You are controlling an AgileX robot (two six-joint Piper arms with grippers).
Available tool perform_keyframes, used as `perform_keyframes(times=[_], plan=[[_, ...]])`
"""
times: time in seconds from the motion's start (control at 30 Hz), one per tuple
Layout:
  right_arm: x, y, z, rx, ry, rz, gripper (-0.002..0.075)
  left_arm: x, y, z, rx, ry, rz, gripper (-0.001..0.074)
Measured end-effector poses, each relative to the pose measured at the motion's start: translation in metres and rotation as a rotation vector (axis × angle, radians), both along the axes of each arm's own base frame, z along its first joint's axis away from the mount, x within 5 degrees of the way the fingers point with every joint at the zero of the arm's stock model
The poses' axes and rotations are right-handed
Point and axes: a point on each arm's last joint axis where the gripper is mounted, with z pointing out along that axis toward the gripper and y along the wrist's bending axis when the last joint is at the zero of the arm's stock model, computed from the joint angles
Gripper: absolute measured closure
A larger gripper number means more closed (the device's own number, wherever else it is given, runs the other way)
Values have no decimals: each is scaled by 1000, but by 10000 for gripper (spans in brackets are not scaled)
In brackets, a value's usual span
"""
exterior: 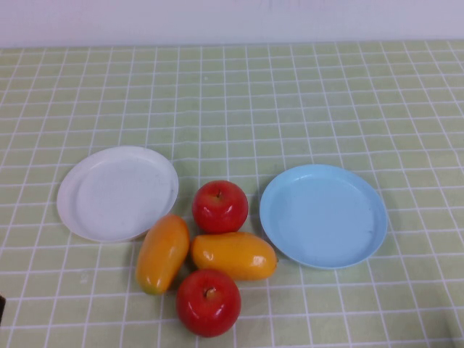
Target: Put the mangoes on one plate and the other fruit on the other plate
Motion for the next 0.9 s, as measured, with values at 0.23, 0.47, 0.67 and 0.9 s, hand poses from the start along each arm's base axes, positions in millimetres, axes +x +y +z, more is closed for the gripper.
perform_keyframes(times=[0.23,0.47,0.67,0.9], plan=[[0,0,0,0,0,0,742,0,1,4,-107,-22,19,731],[0,0,0,0,0,0,742,0,0,4,-138,-11,7,732],[0,0,0,0,0,0,742,-3,-12,47,-36,103,-131,734],[0,0,0,0,0,0,742,16,-18,92,278,421,-294,735]])
